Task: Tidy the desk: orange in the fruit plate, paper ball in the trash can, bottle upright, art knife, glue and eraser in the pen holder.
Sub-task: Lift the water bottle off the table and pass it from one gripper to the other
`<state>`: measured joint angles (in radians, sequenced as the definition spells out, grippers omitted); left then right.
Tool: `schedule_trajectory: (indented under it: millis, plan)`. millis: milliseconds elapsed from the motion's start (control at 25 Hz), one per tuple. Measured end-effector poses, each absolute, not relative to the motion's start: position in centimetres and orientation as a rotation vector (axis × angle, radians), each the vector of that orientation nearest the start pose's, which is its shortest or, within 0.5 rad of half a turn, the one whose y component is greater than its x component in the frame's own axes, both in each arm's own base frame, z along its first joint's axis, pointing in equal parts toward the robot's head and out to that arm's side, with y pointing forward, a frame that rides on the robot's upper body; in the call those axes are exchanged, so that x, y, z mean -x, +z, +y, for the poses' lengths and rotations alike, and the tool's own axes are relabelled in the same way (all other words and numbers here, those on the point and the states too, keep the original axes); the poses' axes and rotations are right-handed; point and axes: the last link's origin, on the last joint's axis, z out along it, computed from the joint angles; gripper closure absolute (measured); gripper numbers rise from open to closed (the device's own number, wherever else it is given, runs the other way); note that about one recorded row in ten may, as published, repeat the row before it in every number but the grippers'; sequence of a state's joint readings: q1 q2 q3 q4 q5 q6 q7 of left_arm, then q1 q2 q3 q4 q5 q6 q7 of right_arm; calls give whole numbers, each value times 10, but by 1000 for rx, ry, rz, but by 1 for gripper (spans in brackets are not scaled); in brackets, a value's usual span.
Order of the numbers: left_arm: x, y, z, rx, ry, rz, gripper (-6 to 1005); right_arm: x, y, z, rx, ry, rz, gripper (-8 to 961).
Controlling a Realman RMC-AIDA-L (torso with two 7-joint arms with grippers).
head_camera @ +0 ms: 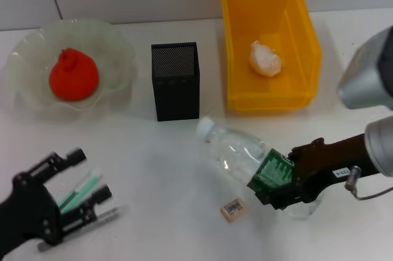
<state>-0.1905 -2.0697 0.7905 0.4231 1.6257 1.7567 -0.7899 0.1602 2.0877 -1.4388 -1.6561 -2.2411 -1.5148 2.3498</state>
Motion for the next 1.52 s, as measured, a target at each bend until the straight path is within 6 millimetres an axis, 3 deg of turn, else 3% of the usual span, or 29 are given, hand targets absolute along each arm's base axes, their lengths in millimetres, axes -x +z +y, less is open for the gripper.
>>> schedule_trajectory:
  millis: [80, 320, 520, 720, 920, 1520]
  plan:
    - [311, -6, 212, 2380, -1128, -396, 262, -204, 10, 271, 2750, -11, 865, 188]
    - [294, -5, 216, 2227, -1383, -479, 263, -216, 25, 262, 2782, 380, 753, 187]
    - [288, -8, 219, 2196, -1451, -526, 264, -224, 23, 258, 2784, 590, 628, 187]
    - [263, -18, 240, 2257, -1587, -628, 265, -228, 14, 257, 2787, 737, 553, 187]
    - [251, -20, 251, 2314, -1642, -701, 266, -226, 8, 258, 2805, 778, 492, 187]
    - [244, -26, 254, 2391, -1647, -738, 269, -212, -8, 273, 2871, 873, 435, 188]
